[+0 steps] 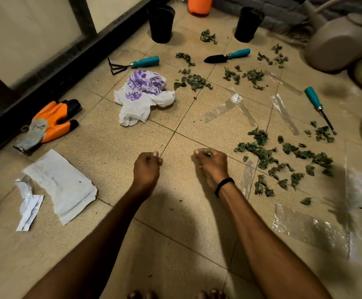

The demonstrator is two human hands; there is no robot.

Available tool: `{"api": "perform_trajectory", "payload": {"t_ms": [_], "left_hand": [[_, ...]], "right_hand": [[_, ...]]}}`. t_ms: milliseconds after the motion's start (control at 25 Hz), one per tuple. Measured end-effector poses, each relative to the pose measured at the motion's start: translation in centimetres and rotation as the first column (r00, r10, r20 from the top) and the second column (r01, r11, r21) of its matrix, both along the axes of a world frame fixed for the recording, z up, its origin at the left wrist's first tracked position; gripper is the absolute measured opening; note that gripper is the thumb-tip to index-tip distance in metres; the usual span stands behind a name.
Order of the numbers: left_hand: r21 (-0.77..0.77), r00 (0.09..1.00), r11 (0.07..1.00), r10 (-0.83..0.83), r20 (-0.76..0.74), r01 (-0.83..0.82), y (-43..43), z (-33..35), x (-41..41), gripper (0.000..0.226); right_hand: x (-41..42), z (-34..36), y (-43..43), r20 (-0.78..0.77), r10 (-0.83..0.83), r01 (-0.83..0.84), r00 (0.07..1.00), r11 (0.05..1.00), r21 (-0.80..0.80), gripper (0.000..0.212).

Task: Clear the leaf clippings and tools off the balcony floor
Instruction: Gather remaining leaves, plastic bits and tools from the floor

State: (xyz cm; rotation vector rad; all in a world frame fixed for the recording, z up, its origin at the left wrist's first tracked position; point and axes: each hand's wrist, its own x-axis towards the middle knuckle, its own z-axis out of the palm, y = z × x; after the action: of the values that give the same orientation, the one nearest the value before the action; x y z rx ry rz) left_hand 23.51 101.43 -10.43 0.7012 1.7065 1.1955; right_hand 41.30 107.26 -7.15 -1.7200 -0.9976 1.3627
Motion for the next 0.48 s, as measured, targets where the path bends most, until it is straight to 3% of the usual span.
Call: {"api": "perform_trajectory", "payload": {"t_ms": [80, 160, 320, 480], "left_hand": [[-0.024, 0.922, 0.998, 0.065, 0.381, -0.061, 0.5, 0.6, -1.1, 0.022], [-0.051, 0.821, 0.996, 0.090, 0.564, -0.075, 0.8, 1.5, -1.4, 0.013], [-0.097, 0.743, 0.993, 0.118, 0.658, -0.072, 1.0, 1.9, 0.1, 0.016], [-0.098, 0.656, 0.995, 0.091, 0.749, -0.027, 1.0, 1.8, 1.3, 0.026]], "right_hand": [[1.8, 0.3, 0.3, -0.068, -0.088, 0.086, 0.994, 0.996, -0.026, 0.010], [3.8, 0.2, 0.5, 0.017, -0.119, 0.119, 0.993, 0.992, -0.031, 0.011], [5.8, -0.8, -0.3, 0.414, 0.041, -0.059, 0.910, 0.998, 0.031, 0.011], [4.7, -1.6, -2.0, 0.531, 0.113, -0.191, 0.839, 0.977, 0.093, 0.008]]}}
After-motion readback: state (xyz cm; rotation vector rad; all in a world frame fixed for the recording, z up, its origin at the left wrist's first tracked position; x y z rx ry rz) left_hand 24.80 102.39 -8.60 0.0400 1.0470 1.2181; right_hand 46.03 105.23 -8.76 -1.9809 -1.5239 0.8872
